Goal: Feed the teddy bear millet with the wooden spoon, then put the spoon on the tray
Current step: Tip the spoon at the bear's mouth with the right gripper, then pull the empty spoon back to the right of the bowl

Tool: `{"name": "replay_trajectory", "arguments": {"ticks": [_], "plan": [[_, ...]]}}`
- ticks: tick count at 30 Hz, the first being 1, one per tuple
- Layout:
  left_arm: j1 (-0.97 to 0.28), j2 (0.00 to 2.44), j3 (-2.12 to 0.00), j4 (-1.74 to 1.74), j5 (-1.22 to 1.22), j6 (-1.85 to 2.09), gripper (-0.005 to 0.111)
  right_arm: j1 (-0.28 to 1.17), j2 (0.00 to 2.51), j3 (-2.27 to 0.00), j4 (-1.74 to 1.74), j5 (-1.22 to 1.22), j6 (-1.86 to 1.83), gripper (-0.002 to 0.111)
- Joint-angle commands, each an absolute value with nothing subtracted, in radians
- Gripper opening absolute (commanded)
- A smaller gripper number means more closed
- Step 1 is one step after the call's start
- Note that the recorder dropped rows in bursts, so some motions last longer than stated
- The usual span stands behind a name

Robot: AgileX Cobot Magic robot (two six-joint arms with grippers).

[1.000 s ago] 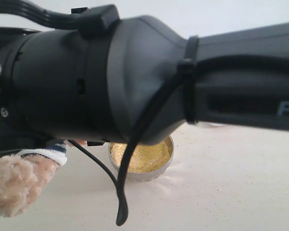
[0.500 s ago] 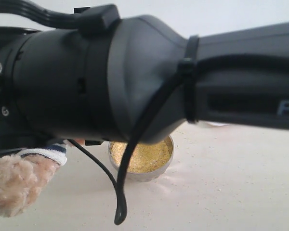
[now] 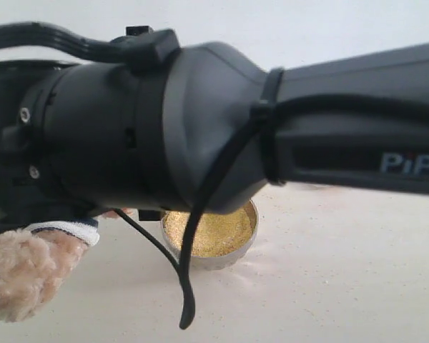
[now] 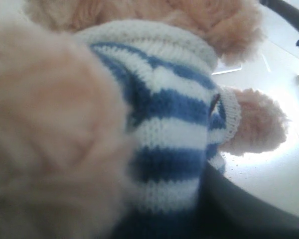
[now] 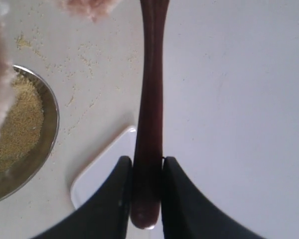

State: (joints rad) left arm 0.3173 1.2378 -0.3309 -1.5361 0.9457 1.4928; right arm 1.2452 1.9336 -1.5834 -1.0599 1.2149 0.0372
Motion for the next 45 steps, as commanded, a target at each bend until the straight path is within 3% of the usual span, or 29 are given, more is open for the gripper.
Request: {"name": "replay_trajectory", "arguments": {"ticks": [1,21,32,38,45], "plan": [[0.319,1.231,-0.33,-1.551,0.967,1.496,0.005,1.227,1.92,-1.499,-1.065,1.221,0.06,0.0],[0.319,1.231,-0.33,-1.551,0.967,1.496,0.005,1.28,1.896,-1.485,-1.344,1.221,0.18,0.0],[0.319,1.231,-0.33,-1.551,0.967,1.496,0.005,1.288,1.885,-1.442,-1.279,1.221,0.2,0.0],[0.319,1.231,-0.33,-1.551,0.967,1.496,0.005,1.284,1.757,-1.442,-1.131,1.221,0.251,0.0],[0.319,1.231,-0.33,-1.551,0.967,1.496,0.005,1.165,1.585,-1.442,-0.765,1.221,0.253,0.0]]}}
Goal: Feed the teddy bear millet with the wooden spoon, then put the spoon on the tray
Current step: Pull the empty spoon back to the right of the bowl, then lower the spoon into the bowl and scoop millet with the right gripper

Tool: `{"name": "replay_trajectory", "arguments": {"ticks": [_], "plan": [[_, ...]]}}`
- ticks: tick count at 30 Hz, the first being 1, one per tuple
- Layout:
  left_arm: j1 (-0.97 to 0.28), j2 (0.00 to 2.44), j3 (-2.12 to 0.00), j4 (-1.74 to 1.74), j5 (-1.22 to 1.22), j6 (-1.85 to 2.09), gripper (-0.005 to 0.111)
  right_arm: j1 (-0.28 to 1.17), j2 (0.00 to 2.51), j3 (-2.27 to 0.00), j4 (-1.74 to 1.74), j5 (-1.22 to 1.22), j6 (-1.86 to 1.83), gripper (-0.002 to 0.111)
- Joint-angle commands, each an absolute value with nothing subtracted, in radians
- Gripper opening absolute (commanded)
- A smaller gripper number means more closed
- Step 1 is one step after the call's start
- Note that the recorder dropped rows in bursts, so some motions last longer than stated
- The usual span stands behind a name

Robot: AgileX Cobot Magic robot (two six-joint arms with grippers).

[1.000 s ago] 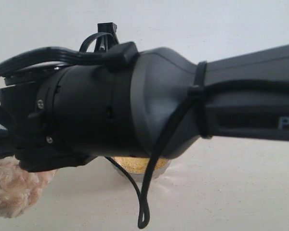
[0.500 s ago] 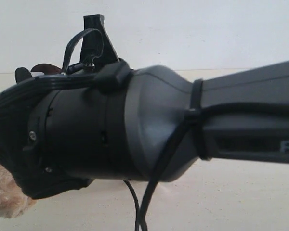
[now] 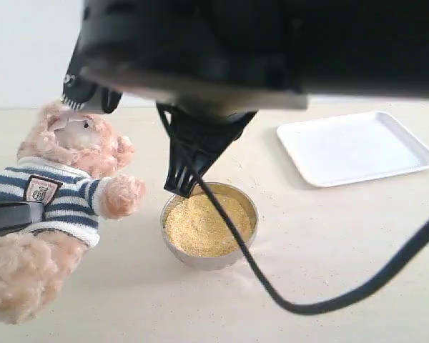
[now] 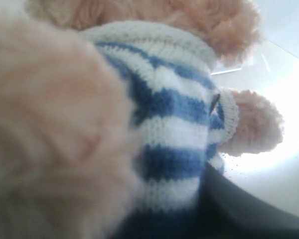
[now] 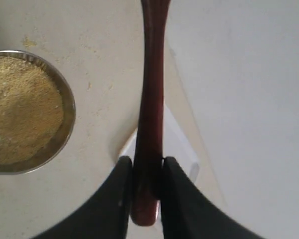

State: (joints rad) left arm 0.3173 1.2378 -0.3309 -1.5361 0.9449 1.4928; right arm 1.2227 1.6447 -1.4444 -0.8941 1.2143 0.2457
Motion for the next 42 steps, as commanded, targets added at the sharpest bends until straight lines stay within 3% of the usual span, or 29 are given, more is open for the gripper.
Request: {"name": "replay_trajectory", "arguments": {"ticks": [1,6,16,33,42], "plan": [[0.319,1.231,-0.33,-1.551,0.967,1.496,0.005,1.153,1.574,-1.437,-0.746,1.221,0.253,0.0],[0.319,1.231,-0.33,-1.551,0.967,1.496,0.005,1.082,1.43,-1.24,-0.606,1.221,0.284,0.0],[0.319,1.231,-0.33,-1.551,0.967,1.496,0.005,0.968,1.239,-0.922,-0.406,0.936,0.4,0.0],[0.319,1.231,-0.33,-1.551,0.967,1.496,0.005,0.777,1.234,-0.898,0.036,1.021,-0.012,0.0],[0.319,1.231,-0.33,-1.551,0.967,1.496,0.005,0.809,1.242,-0.898,-0.146,1.11,-0.042,0.0]]}}
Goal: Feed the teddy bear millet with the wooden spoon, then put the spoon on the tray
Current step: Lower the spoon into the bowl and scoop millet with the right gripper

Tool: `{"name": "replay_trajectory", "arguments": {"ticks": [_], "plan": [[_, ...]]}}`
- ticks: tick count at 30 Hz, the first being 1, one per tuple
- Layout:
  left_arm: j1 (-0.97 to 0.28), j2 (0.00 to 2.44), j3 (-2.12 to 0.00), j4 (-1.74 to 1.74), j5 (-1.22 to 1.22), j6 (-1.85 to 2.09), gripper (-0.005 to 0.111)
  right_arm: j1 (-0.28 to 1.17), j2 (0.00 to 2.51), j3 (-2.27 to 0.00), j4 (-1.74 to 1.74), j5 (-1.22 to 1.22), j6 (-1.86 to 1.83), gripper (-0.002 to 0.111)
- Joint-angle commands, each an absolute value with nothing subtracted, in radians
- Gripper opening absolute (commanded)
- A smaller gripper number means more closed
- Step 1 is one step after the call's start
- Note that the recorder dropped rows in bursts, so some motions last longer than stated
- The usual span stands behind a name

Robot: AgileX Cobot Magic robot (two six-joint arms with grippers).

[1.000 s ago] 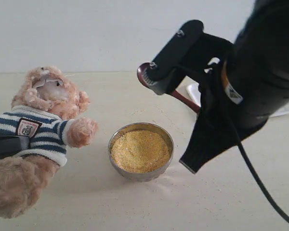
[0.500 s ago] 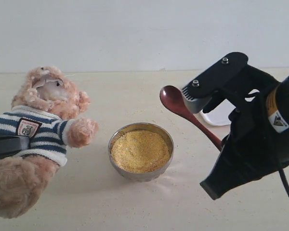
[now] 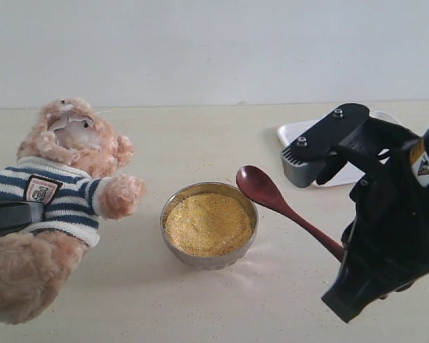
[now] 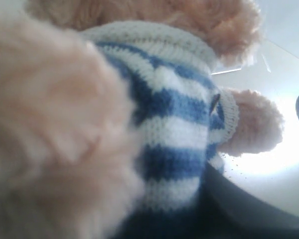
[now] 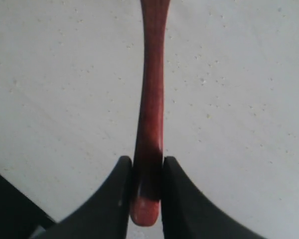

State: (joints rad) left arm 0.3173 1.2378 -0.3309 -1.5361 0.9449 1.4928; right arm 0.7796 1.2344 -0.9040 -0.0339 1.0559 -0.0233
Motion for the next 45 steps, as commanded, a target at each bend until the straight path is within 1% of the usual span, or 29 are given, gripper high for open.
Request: {"name": "replay_trajectory", "arguments": {"ticks": [1,5,11,17,22,37,45], "plan": [[0.319,1.231,-0.33,-1.551,0.967,1.496,0.005,0.821,1.244,-0.9,-0.187,1.12,-0.042,0.0],[0.319,1.231,-0.33,-1.551,0.967,1.496,0.005,0.885,1.281,-0.919,-0.324,1.159,-0.022,0.0],[0.319,1.231,-0.33,-1.551,0.967,1.496,0.005,0.982,1.391,-1.022,-0.48,1.221,-0.007,0.0],[0.319,1.231,-0.33,-1.551,0.967,1.496,0.005,1.033,1.518,-1.128,-0.593,1.221,-0.011,0.0],[0.319,1.231,-0.33,-1.551,0.967,1.496,0.005,1.076,1.6,-1.169,-0.705,1.221,-0.015,0.0],[0.319,1.231,-0.33,-1.551,0.967,1.496,0.005,1.075,1.756,-1.188,-0.901,1.221,-0.018,0.0],[0.319,1.231,-0.33,-1.551,0.967,1.496,0.005,1.033,1.806,-1.188,-0.951,1.221,-0.018,0.0]]}}
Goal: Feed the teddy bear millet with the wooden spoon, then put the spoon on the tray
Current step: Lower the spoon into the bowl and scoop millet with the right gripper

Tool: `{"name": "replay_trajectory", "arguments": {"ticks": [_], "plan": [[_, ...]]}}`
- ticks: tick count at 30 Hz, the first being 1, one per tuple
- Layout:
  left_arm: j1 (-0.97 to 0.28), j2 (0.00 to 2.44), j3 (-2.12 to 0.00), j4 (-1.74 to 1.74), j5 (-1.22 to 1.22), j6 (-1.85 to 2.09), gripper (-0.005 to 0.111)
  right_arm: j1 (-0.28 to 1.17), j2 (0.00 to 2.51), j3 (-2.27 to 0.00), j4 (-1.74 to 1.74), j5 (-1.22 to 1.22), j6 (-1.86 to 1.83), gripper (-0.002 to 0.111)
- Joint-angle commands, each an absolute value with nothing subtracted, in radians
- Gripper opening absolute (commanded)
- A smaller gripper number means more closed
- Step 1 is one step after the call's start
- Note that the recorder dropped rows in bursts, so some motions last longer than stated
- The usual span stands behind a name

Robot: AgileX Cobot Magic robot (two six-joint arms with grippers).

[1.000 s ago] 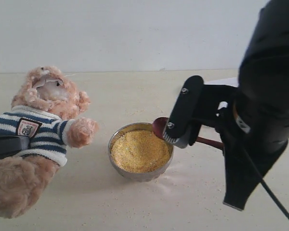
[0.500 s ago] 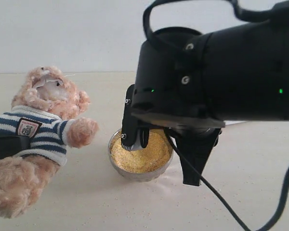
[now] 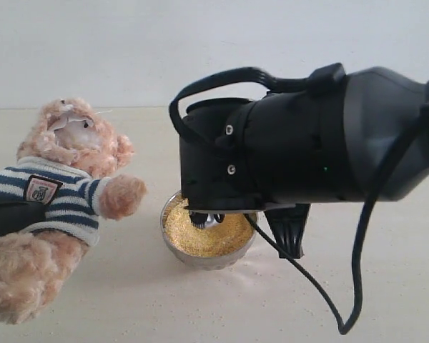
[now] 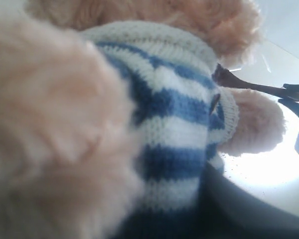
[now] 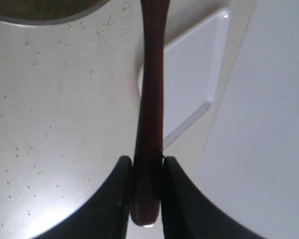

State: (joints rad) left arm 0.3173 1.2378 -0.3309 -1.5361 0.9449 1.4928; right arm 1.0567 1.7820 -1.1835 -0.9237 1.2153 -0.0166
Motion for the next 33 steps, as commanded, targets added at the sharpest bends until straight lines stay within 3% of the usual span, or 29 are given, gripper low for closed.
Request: {"name": "replay_trajectory", "arguments": {"ticks": [1,33], "plan": [[0.319,1.231,-0.33,-1.551,0.967,1.496,0.005,1.03,1.809,-1.188,-0.951,1.221,-0.018,0.0],[0.319,1.231,-0.33,-1.551,0.967,1.496,0.005,1.047,1.929,-1.188,-0.922,1.221,-0.024,0.0]]}}
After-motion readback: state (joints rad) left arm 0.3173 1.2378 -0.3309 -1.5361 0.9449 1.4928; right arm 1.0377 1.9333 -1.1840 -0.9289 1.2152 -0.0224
